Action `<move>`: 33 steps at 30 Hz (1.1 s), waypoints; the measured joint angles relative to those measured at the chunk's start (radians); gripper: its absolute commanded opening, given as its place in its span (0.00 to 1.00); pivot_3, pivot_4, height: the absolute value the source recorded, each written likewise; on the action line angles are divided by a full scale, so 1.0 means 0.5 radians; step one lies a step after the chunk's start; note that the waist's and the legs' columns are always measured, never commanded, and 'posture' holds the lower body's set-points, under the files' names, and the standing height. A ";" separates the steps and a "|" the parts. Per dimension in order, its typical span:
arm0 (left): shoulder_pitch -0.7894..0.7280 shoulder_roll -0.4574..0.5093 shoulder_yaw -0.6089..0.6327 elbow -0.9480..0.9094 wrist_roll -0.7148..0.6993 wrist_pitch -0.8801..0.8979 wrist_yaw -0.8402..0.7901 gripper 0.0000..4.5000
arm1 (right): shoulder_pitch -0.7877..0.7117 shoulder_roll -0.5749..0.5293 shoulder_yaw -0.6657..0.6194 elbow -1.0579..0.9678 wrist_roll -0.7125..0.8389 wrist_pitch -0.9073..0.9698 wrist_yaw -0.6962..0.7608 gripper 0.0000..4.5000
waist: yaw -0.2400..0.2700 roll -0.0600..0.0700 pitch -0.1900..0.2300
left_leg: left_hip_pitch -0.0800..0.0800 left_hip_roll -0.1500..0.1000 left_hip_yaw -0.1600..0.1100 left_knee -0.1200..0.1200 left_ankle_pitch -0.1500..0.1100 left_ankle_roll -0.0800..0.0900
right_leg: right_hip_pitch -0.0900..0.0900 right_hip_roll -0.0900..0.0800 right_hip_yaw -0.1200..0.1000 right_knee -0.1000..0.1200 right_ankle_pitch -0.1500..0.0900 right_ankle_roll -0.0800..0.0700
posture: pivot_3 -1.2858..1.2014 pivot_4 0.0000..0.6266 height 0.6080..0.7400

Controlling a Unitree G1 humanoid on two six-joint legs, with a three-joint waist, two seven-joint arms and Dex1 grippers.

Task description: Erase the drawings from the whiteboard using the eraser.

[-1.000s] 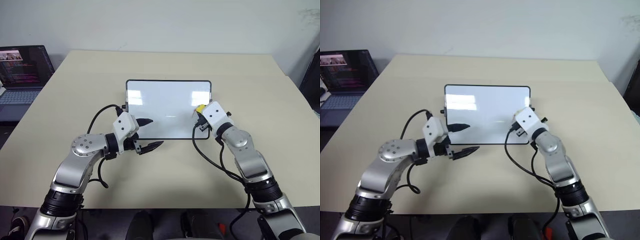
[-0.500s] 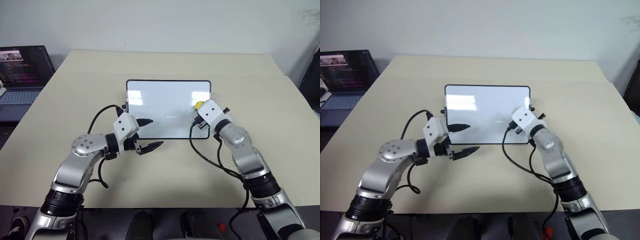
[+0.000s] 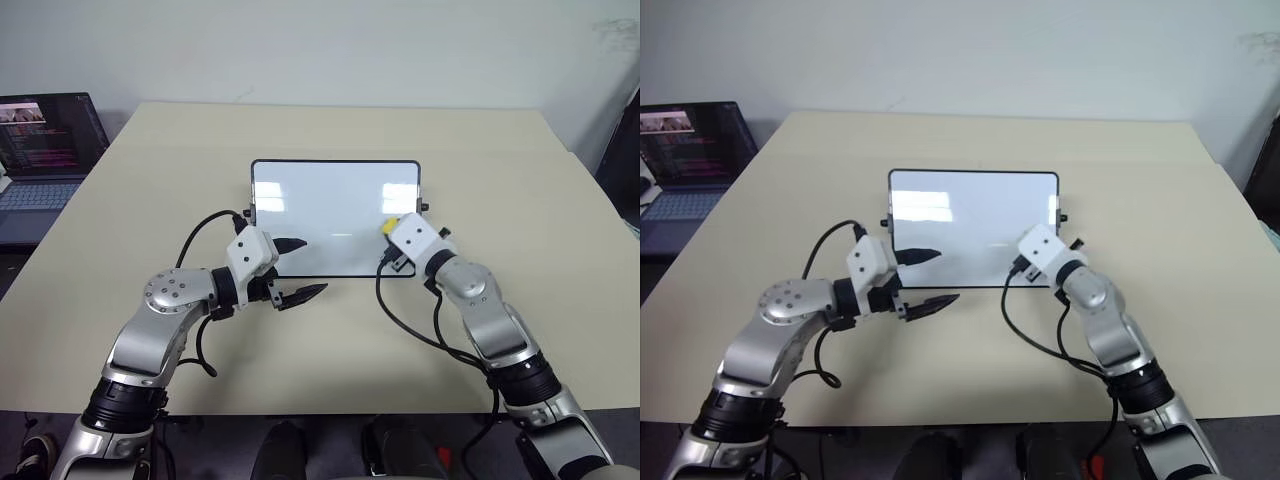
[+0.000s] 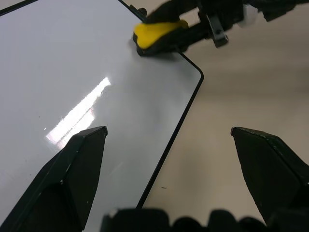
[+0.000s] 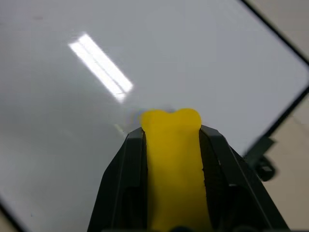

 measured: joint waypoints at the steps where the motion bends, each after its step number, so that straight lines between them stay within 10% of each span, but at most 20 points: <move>1: 0.000 0.000 0.000 0.000 0.000 0.000 -0.001 1.00 | -0.002 -0.006 -0.013 0.001 -0.005 -0.001 0.004 0.24 | 0.000 0.000 0.000 | 0.000 0.000 0.000 0.000 0.000 0.000 | 0.000 0.000 -0.001 0.000 0.000 0.000 | 0.52 0.24 1.00; 26: 0.015 0.000 -0.003 0.000 -0.018 0.029 -0.029 1.00 | 0.201 0.064 0.013 -0.239 0.157 0.244 0.221 0.24 | -0.001 -0.001 0.000 | 0.000 0.001 0.000 -0.001 0.000 0.000 | 0.000 0.001 0.000 -0.001 0.000 -0.002 | 0.52 0.24 1.00; 33: -0.221 -0.052 -0.114 0.044 -0.028 0.022 -0.185 1.00 | 0.477 0.085 -0.357 -0.910 0.303 0.576 0.171 0.24 | 0.015 0.000 0.000 | -0.006 -0.002 -0.001 -0.001 0.000 0.000 | 0.000 0.000 -0.004 -0.005 -0.001 0.001 | 0.52 0.24 1.00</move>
